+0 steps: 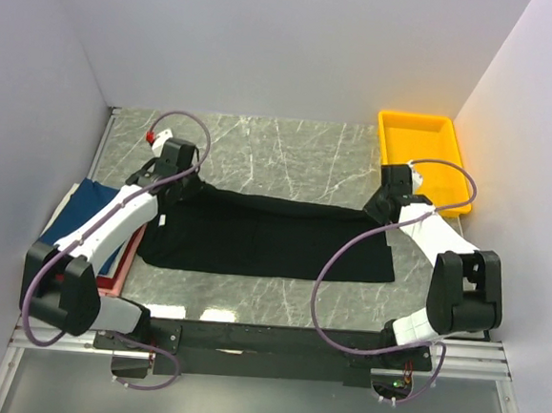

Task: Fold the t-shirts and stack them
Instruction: Fold the tshirt

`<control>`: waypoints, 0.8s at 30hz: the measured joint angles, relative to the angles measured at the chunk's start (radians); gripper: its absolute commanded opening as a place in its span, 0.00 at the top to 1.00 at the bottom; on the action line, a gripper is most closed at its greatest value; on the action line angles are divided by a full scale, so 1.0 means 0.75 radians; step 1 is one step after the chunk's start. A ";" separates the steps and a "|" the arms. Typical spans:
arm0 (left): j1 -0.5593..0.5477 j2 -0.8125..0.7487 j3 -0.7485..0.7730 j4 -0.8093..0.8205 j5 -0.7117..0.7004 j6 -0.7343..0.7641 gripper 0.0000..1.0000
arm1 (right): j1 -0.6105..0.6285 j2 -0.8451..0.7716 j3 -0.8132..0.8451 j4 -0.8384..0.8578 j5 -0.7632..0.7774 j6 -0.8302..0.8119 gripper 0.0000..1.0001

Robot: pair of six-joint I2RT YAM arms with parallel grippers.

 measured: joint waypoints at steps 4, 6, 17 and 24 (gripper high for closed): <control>-0.008 -0.061 -0.091 -0.003 0.039 -0.037 1.00 | 0.000 -0.018 -0.066 0.031 -0.038 0.009 0.95; -0.014 -0.085 -0.138 0.000 0.058 -0.047 1.00 | 0.000 -0.036 -0.109 0.045 -0.058 0.015 0.95; -0.046 -0.171 -0.327 0.005 0.126 -0.081 0.99 | -0.002 -0.150 -0.245 0.077 -0.135 0.016 0.69; -0.047 -0.210 -0.393 0.001 0.132 -0.106 0.98 | -0.004 -0.300 -0.309 0.046 -0.151 -0.002 0.61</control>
